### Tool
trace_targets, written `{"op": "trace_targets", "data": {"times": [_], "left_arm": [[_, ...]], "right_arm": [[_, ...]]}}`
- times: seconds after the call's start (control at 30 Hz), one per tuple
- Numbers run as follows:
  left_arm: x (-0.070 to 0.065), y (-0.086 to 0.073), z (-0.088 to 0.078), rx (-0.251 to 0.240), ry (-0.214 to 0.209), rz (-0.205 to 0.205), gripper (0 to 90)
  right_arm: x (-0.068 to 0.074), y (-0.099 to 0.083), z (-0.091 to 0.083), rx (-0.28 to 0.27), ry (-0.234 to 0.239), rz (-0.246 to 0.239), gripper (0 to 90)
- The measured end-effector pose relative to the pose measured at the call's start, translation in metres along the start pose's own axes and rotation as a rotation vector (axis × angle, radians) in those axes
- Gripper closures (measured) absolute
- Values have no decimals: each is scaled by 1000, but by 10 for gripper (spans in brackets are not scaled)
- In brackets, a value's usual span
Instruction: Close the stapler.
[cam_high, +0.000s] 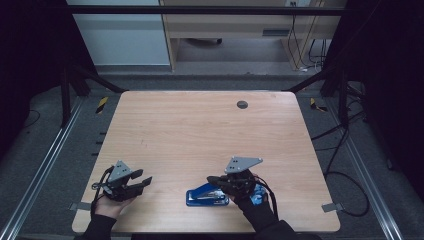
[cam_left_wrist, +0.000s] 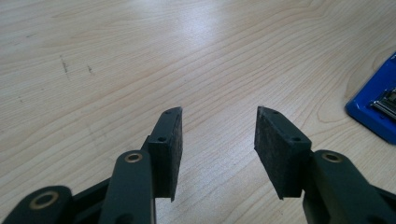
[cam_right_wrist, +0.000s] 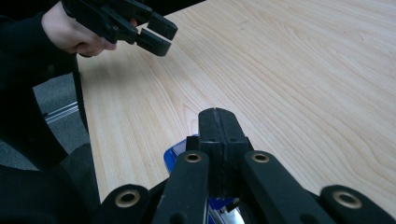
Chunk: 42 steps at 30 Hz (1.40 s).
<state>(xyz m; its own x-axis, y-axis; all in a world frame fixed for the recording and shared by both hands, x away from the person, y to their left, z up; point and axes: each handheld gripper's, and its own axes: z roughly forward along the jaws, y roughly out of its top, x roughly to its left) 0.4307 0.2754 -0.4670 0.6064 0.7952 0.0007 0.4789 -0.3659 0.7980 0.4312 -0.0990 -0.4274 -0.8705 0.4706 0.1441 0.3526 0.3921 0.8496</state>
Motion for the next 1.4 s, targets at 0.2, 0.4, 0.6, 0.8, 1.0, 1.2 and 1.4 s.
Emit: {"op": "trace_targets", "data": {"times": [0.2, 0.4, 0.6, 0.8, 1.0, 1.2, 1.4], "left_arm": [[0, 0, 0, 1, -1, 1, 516], [-1, 0, 1, 4, -3, 4, 515], [-2, 0, 1, 6, -3, 7, 514], [-3, -1, 2, 7, -3, 8, 512], [-3, -1, 1, 6, -3, 8, 507], [-4, -1, 1, 6, -2, 9, 506], [-5, -1, 1, 6, -4, 6, 506]], "right_arm": [[-5, -9, -3, 19, -9, 19, 900], [-9, -16, -4, 33, -5, 31, 900], [-15, -25, -9, 43, -22, 60, 900], [-19, -34, -10, 69, -26, 88, 900], [-19, -36, -7, 84, -22, 89, 900], [-15, -38, -4, 107, -17, 71, 900], [-17, -43, -2, 94, 1, 103, 900]]}}
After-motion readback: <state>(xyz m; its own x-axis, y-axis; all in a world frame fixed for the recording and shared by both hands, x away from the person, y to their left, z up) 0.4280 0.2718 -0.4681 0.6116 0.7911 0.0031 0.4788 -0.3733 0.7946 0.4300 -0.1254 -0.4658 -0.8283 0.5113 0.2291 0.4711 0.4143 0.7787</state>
